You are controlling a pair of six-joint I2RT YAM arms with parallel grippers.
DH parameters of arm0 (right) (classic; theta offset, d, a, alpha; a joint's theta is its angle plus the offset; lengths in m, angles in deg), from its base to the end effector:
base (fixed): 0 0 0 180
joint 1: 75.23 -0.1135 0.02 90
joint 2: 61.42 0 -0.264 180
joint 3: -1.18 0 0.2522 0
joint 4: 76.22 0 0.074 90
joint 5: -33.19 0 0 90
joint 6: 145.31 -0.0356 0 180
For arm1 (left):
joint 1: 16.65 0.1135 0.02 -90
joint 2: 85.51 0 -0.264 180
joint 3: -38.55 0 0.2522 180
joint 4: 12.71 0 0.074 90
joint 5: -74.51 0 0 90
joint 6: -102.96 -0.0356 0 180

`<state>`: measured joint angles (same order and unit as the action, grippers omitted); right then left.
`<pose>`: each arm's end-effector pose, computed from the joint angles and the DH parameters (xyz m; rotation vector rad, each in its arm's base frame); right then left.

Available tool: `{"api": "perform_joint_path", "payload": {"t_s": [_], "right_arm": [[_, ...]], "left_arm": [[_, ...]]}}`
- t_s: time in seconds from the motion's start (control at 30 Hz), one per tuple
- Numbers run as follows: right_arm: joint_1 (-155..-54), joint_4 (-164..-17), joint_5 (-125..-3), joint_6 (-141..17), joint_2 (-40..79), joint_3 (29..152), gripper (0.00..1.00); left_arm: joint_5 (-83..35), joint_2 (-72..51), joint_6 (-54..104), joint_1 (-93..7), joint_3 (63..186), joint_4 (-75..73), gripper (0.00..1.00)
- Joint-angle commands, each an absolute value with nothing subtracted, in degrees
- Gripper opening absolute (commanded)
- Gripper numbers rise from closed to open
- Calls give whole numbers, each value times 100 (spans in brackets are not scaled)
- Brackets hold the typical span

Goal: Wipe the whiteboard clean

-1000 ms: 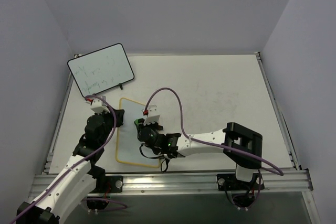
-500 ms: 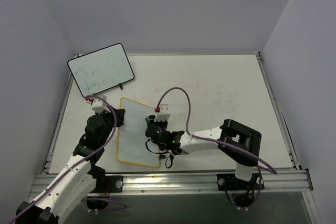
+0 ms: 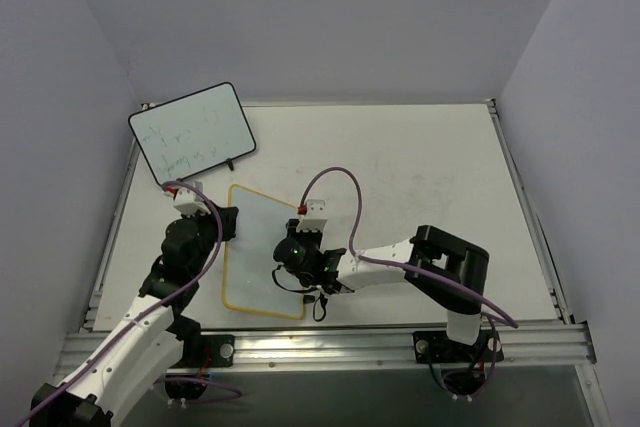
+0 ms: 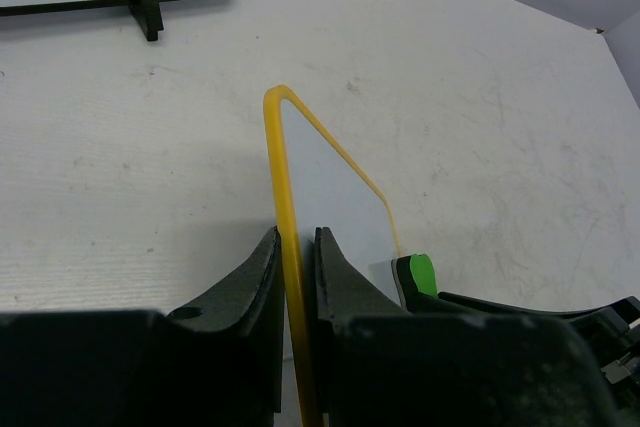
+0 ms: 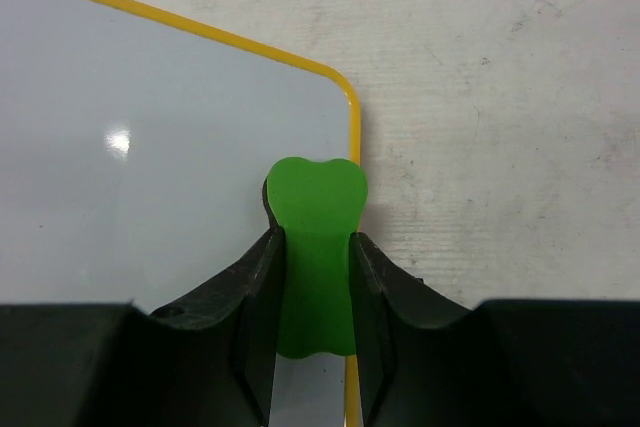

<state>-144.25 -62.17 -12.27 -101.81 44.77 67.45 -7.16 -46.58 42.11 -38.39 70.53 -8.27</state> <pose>0.1581 0.3426 0.1618 0.1053 1.9268 0.5821 0.1617 -0.0589 0.2273 -0.2225 1.7824 -0.5127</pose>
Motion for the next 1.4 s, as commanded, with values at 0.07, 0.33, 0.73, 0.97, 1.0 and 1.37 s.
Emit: {"api": "perform_joint_path", "payload": {"t_s": [0.07, 0.33, 0.73, 0.97, 1.0, 1.37], "right_arm": [[-14519, -7801, -1744, -10207, 5090, 6635, 0], [-14906, -8566, -1006, -10040, 5292, 7390, 0], [-15108, -9428, -619, -9979, 5767, 8077, 0], [-15126, -8857, -864, -9715, 5250, 7831, 0], [-15143, -8840, -856, -9645, 5161, 7831, 0], [-15205, -8567, -1014, -9188, 3948, 7831, 0]], "left_arm": [[-1251, -4675, 3713, -3985, 7138, -1363, 2], [-1251, -4693, 3713, -3985, 7138, -1354, 2], [-1251, -4702, 3704, -3985, 7129, -1345, 2], [-1242, -4719, 3713, -3985, 7138, -1284, 2], [-1224, -4728, 3722, -3985, 7147, -1275, 2], [-1181, -5150, 3845, -3985, 7165, -985, 29]]}}
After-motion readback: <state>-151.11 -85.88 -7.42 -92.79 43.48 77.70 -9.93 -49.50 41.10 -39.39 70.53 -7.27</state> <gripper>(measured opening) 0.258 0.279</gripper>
